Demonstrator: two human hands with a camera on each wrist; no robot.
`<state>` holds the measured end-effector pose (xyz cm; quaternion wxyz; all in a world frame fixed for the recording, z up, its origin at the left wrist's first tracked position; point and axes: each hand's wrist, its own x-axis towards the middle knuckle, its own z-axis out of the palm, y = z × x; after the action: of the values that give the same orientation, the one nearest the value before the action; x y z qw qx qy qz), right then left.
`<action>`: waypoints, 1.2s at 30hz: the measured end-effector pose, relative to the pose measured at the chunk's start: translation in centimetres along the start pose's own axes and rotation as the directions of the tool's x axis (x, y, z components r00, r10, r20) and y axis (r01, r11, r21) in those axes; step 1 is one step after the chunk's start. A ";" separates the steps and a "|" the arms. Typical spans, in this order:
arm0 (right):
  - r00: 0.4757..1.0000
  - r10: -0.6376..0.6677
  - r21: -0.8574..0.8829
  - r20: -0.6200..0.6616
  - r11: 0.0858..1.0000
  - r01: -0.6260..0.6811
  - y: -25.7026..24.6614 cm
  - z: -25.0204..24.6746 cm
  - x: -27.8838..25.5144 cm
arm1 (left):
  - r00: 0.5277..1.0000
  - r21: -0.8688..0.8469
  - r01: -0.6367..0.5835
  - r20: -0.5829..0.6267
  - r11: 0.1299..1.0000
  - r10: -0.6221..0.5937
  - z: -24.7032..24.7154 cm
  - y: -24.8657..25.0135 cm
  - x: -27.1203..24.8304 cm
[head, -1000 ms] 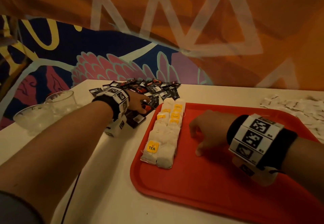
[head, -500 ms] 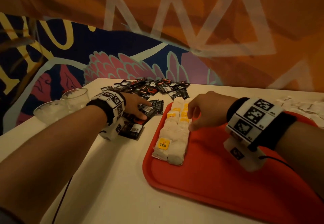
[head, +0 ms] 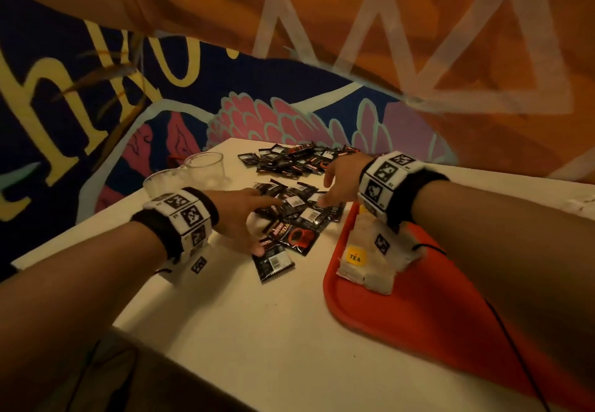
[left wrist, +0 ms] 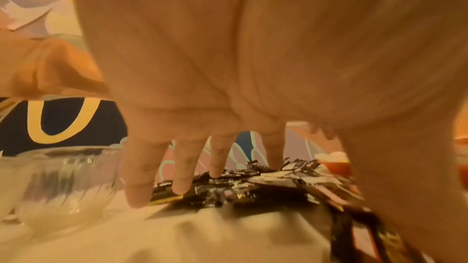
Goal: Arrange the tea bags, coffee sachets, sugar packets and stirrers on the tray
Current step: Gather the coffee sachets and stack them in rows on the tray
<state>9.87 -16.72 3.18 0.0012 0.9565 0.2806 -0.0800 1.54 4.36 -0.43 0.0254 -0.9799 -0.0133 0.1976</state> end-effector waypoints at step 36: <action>0.981 -0.130 0.045 0.142 0.991 0.124 -4.6 4.2 2.1 | 0.990 -0.321 0.056 -0.106 0.946 -0.095 0.9 4.1 0.5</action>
<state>8.54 -11.95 -1.08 -0.0009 0.9282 0.3387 -0.1539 1.75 0.31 -1.71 -0.1240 -0.9801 -0.0808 0.1325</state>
